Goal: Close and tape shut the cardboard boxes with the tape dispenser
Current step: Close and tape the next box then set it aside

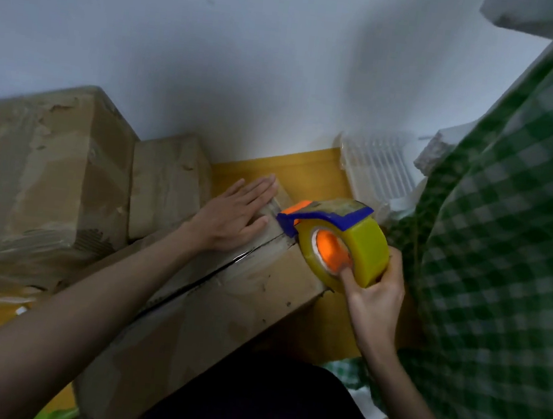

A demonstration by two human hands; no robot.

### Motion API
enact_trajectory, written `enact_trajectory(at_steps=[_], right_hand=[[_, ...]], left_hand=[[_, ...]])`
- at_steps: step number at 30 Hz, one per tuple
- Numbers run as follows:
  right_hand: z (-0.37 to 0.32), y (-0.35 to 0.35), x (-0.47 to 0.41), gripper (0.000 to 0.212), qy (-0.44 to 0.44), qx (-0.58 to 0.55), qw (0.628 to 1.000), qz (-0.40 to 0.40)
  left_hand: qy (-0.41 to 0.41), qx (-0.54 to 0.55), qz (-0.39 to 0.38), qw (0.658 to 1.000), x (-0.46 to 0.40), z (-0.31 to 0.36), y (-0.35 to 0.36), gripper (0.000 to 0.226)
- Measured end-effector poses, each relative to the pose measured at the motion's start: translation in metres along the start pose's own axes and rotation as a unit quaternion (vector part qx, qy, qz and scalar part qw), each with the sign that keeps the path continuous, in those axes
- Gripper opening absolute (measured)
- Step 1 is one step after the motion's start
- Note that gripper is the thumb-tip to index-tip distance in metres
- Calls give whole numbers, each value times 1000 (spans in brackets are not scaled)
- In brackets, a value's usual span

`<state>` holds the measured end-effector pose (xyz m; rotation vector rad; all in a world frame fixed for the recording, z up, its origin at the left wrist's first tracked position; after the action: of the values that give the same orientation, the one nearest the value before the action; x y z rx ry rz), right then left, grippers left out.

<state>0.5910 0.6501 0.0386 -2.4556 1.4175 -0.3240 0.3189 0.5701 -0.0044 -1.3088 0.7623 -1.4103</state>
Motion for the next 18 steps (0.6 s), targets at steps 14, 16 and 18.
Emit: enact_trajectory(at_steps=[14,16,18], right_hand=[[8,-27,55,48,8,31,999,3],[5,-25,55,47,8,21,1000,2],[2,-26,56,47,-1,19,1000,2]], left_hand=[[6,-32,-7,999,-1,2,2,72],[0,-29,-6,1000,1,4,0,75],[7,-39,-5,999,5,7,-1,76]])
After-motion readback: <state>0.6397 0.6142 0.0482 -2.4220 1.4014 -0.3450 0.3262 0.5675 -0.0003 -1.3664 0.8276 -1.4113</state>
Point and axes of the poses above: each hand's wrist, its own x-axis away from the middle knuckle, its own y-axis out of the palm, z = x × y, the point moved 5 cm from there along -x, towards the middle knuckle, and after that the axes turned 9 degrees about -z, right-handed, at the moved point
